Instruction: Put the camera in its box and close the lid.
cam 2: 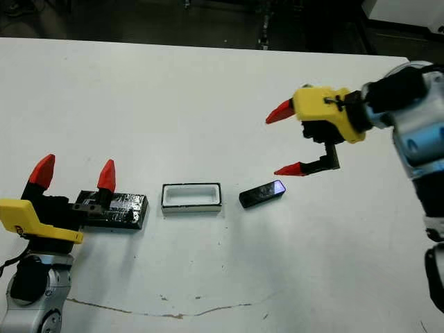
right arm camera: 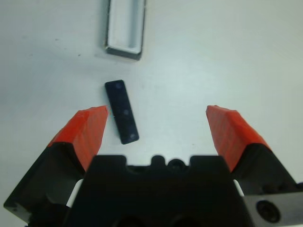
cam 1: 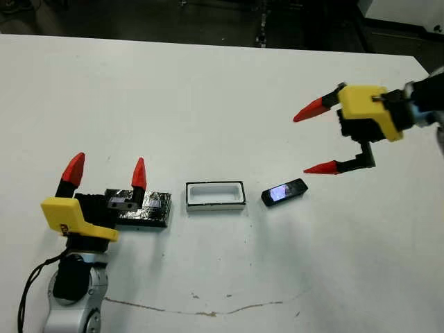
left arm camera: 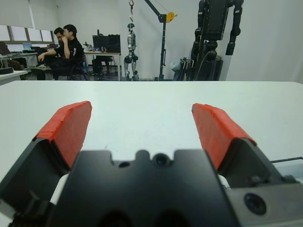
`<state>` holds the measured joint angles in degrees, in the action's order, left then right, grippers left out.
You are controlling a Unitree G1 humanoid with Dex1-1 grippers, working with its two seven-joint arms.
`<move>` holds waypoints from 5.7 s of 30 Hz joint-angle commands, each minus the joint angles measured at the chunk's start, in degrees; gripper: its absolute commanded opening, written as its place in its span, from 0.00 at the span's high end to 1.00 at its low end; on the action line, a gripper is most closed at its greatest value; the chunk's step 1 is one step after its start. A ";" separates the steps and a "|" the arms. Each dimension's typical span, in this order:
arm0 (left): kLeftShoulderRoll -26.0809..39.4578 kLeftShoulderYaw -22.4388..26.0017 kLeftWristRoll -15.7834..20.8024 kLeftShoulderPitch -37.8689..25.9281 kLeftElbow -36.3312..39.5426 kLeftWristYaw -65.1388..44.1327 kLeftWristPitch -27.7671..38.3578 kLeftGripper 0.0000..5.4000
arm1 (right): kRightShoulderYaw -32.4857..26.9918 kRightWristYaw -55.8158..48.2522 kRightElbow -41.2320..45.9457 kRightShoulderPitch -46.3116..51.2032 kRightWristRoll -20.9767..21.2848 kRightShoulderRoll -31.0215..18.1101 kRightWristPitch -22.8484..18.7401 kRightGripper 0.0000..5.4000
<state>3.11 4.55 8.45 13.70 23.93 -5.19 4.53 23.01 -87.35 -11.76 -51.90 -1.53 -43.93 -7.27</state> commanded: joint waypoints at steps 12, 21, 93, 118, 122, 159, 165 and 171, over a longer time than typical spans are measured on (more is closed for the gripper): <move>-0.66 0.00 -0.48 1.36 -0.19 0.35 0.40 0.00 | 7.41 -2.36 -7.60 -1.55 9.48 6.62 8.52 0.00; -0.30 0.23 -1.19 1.63 -0.19 0.44 0.77 0.00 | 7.25 -2.99 -14.82 -1.23 9.52 9.61 10.79 0.00; -0.57 0.34 -1.56 2.13 1.57 1.14 -0.16 0.00 | 1.67 4.32 -10.41 8.36 8.19 10.03 0.02 0.69; -1.51 -1.23 -1.61 3.06 2.11 1.52 -0.58 0.00 | -5.59 3.32 -4.16 -3.50 -9.44 17.94 -23.18 0.69; -1.36 -1.34 -2.03 3.38 2.25 1.54 -0.34 0.00 | -4.30 4.31 -3.56 -2.81 -9.94 20.33 -23.29 0.69; -1.23 -1.05 -1.36 2.91 2.38 1.84 -0.35 0.00 | 4.44 13.87 -0.59 2.67 -5.82 26.25 -23.15 0.69; -1.10 -1.12 -1.76 2.93 2.18 2.07 0.05 0.00 | 4.99 14.58 -0.19 3.60 -5.18 26.03 -22.49 0.69; -1.14 -1.22 -2.83 3.13 2.13 2.34 0.40 0.00 | 5.22 14.60 -0.37 4.41 -5.15 26.07 -22.17 0.69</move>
<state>1.86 3.33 6.27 16.13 26.37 -2.98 4.67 28.16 -72.74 -12.10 -48.62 -6.83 -17.28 -30.13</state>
